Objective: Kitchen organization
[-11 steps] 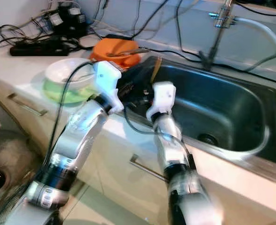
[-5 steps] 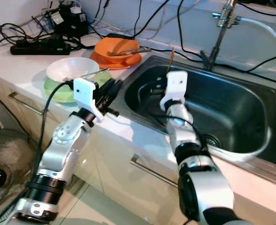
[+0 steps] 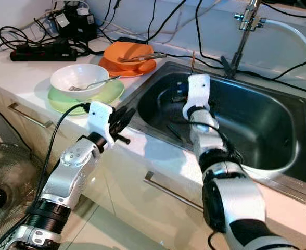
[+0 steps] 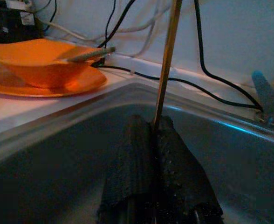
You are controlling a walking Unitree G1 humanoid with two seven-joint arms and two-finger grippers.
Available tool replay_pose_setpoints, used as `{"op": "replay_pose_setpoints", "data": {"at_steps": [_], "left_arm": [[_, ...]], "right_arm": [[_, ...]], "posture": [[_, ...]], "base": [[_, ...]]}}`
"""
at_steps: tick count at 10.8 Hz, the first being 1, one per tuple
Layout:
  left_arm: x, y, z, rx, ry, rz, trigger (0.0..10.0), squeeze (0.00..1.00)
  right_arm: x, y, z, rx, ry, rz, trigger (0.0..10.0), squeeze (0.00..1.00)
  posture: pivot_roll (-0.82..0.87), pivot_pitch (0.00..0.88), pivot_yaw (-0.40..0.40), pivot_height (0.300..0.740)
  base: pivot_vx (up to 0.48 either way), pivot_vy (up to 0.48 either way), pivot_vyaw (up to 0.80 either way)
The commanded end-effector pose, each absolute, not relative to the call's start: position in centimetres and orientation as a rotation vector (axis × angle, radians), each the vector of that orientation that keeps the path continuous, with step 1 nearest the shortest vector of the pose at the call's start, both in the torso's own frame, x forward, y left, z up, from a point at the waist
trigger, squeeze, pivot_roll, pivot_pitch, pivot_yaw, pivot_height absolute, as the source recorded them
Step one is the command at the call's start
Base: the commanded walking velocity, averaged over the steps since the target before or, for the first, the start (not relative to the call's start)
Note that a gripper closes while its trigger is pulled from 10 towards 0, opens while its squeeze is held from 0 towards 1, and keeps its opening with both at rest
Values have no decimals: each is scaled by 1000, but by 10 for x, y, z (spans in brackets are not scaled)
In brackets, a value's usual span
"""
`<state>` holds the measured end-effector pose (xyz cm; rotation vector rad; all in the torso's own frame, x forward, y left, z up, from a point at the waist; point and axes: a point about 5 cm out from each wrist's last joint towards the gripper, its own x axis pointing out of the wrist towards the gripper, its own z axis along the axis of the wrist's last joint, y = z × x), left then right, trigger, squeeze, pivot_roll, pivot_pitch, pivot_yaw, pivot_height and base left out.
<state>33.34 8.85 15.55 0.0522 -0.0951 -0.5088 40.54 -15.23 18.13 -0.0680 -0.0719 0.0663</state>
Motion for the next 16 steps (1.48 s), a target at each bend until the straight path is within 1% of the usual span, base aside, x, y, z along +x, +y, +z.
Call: {"op": "replay_pose_setpoints", "data": {"at_steps": [1, 3, 6, 7, 8, 10, 11, 13, 15, 16], "left_arm": [[332, 91, 147, 64, -54, -495, 10000, 0], [330, 90, 145, 68, -40, -497, 10000, 0], [329, 90, 144, 66, -31, -496, 10000, 0], [329, 90, 143, 67, -28, -495, 10000, 0], [329, 89, 143, 66, -26, -497, 10000, 0], [328, 88, 142, 66, -24, -503, 10000, 0], [328, 88, 142, 65, -24, -504, 10000, 0], [328, 87, 142, 64, -27, -505, 10000, 0], [328, 88, 148, 106, -83, -482, 10000, 0], [330, 89, 156, 175, -132, -454, 10000, 0]], "right_arm": [[408, -154, 184, -86, -42, 60, 10000, 0], [406, -154, 169, -76, 59, 56, 10000, 0], [404, -154, 160, -73, 112, 61, 10000, 0], [403, -153, 157, -71, 123, 69, 10000, 616], [403, -152, 157, -71, 126, 72, 10000, 1000], [403, -150, 157, -75, 124, 78, 10000, 1000], [403, -149, 157, -78, 120, 82, 10000, 0], [403, -146, 158, -75, 105, 89, 10000, 0], [406, -137, 180, -39, -40, 139, 10000, 0], [407, -132, 190, -7, -109, 170, 10000, 0]], "posture": [[189, 13, -19, 740], [196, 11, -22, 740], [201, 6, -23, 740], [202, 1, -23, 740], [202, 0, -21, 740], [201, 0, -21, 740], [201, 0, -20, 740], [200, 0, -19, 740], [197, 0, -18, 740], [196, 0, -19, 740]], "base": [[0, 0, 0], [0, 0, 0], [0, 0, 0], [0, 0, 0], [0, 0, 0], [0, 0, 0], [0, 0, 0], [0, 0, 0], [0, 0, 0], [0, 0, 0]]}}
